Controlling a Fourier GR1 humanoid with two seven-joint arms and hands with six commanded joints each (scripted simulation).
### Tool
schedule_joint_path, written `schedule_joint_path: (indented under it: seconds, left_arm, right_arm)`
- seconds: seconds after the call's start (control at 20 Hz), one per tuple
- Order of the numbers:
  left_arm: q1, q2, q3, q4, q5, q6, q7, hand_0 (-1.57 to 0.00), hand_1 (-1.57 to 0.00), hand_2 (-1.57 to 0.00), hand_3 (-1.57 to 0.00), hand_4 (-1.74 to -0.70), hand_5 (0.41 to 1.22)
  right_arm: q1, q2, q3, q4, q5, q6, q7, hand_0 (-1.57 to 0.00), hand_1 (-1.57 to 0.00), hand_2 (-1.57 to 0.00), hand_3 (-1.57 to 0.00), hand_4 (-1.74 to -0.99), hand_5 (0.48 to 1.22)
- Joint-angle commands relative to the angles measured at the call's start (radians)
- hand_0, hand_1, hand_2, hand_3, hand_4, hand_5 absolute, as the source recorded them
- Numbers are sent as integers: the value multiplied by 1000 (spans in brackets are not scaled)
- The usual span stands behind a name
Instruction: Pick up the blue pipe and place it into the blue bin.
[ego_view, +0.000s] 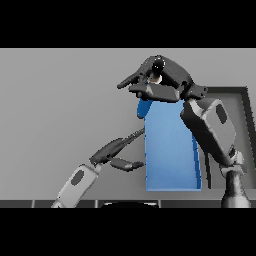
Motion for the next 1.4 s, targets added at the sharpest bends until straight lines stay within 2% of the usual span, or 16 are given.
schedule_joint_path:
  seconds: [0.0,0.15,0.3,0.45,0.65,0.75,0.85,0.95,1.0,1.05,1.1,1.15,1.2,1.25,1.35]
  left_arm:
    - [-9,-6,2,10,-3,4,15,0,0,0,0,-899,487]
    - [-12,-7,1,6,2,-2,21,1,1,1,1,-889,484]
    - [-9,-2,4,5,1,-2,16,1,1,1,1,-883,481]
    - [-5,1,7,4,-2,2,12,1,1,1,1,-878,482]
    - [-1,10,6,7,-7,-2,-1,1,1,1,1,-868,481]
    - [6,12,2,1,-9,-3,-10,1,1,1,1,-870,480]
    - [4,6,8,-2,3,-2,1,1,1,1,1,-877,479]
    - [-1,5,4,5,-7,1,7,1,1,1,1,-880,475]
    - [-4,7,6,11,-11,1,-1,1,1,1,1,-881,476]
    - [-12,5,11,18,-7,1,5,1,1,1,1,-883,479]
    - [-9,-3,3,15,-4,-3,6,1,1,1,1,-885,481]
    - [-3,1,3,14,-7,0,-5,1,1,1,1,-886,483]
    - [-9,-1,7,22,-9,2,-5,1,1,1,1,-885,486]
    - [-4,1,2,26,-12,-3,-10,1,1,1,1,-883,490]
    - [-13,-1,4,17,-9,-1,-3,1,1,1,1,-880,495]
  right_arm:
    - [-6,-18,-8,40,18,0,-1,-1571,-1571,-1571,-1571,-1497,1221]
    - [-7,-46,-20,173,78,2,-13,-1571,-1571,-1571,-1571,-1498,1221]
    - [60,-66,-24,281,100,11,-4,-1571,-1571,-1571,-1571,-1498,1221]
    - [141,-80,-7,347,153,-12,1,-1571,-1571,-1571,-1571,-1499,1221]
    - [264,-95,28,357,186,-77,47,-1571,-1571,-1571,-1571,-1499,1221]
    - [320,-101,46,355,196,-134,93,-1571,-1571,-1571,-1571,-1499,1221]
    - [381,-125,63,341,199,-158,140,-1571,-1571,-1571,-1571,-1499,1221]
    - [416,-141,87,324,213,-184,201,-1571,-1571,-1571,-1025,-1586,1221]
    - [432,-147,102,319,230,-183,240,-1571,-1571,-1571,-820,-1617,1221]
    - [453,-151,117,317,241,-173,243,-1571,-1571,-1571,-681,-1642,1221]
    - [458,-163,151,329,243,-179,243,-1571,-1571,-1571,-617,-1662,1221]
    - [466,-186,188,334,222,-197,243,-1571,-1571,-1571,-808,-1617,1199]
    - [453,-205,244,371,190,-221,243,-1571,-1514,-1454,-960,-1573,1188]
    - [443,-219,304,397,130,-249,243,-1257,-1211,-1163,-768,-1515,1176]
    - [413,-260,414,436,-12,-291,243,-804,-775,-744,-491,-1385,1114]
